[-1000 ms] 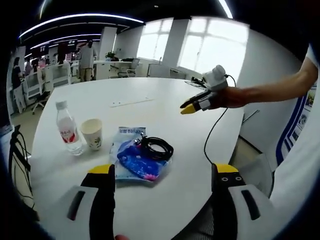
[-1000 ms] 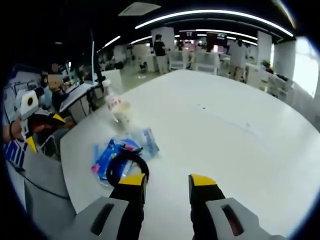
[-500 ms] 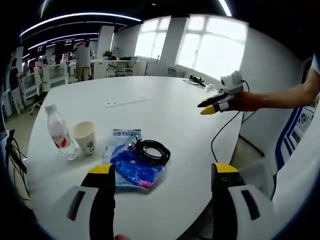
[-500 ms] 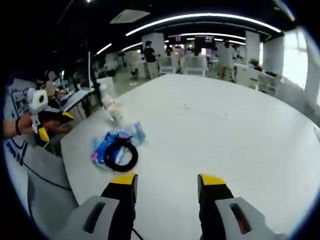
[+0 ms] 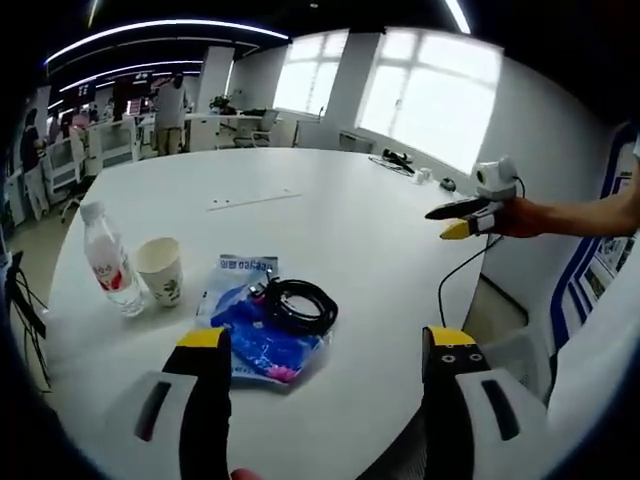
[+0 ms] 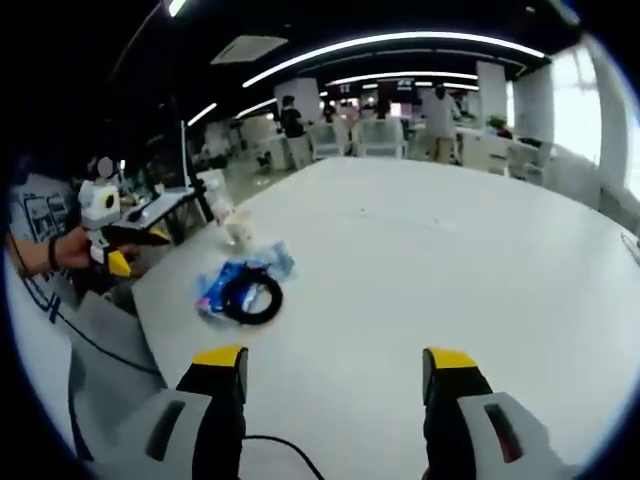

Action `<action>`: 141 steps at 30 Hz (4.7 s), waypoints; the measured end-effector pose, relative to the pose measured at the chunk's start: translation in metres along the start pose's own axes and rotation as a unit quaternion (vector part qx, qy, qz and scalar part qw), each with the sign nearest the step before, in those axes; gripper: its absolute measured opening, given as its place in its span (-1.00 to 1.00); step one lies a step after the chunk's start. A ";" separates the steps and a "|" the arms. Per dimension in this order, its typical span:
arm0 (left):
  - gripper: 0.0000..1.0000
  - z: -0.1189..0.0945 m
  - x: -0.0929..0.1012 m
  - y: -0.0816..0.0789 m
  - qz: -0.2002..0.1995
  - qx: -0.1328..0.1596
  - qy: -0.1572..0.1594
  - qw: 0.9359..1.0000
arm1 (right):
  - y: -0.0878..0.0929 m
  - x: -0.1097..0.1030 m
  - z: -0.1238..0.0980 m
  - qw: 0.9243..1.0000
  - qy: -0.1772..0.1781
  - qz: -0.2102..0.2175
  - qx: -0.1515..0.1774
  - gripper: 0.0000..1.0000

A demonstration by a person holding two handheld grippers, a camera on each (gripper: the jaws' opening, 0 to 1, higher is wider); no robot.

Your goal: Arrange the tabletop items into an orderly group along one side of the table until the central work area is clear of visible clutter.

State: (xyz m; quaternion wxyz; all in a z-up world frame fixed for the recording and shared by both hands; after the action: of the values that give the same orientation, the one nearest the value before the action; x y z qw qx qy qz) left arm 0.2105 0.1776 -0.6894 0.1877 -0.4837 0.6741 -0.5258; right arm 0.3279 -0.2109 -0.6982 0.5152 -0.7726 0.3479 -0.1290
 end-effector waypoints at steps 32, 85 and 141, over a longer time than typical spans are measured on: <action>0.53 0.016 -0.004 -0.002 -0.022 0.001 -0.032 0.999 | 0.002 -0.038 0.016 0.998 -0.036 0.028 0.038 0.56; 0.30 0.068 -0.016 0.021 -0.157 0.013 -0.132 0.979 | 0.001 -0.045 0.127 0.993 -0.054 0.101 -0.012 0.19; -0.89 0.123 -0.029 0.063 -0.235 -0.044 -0.191 0.952 | 0.047 -0.084 0.203 0.983 0.017 0.157 -0.094 -0.91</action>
State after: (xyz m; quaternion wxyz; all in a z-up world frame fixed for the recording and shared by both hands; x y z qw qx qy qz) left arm 0.2883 0.1359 -0.7993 0.1626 -0.7275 0.5154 -0.4227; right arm 0.3612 -0.0221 -0.8149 0.4478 -0.7511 0.4843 -0.0260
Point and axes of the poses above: the point that each gripper's makers call its tool centre point, and the gripper's own axes: z roughly forward along the fingers, x roughly to its right, y roughly out of its underside, the point moved 9 cm from there along -z, roughly backward along the fingers, and after that the axes turned 10 degrees about x, right-handed, at the moved point
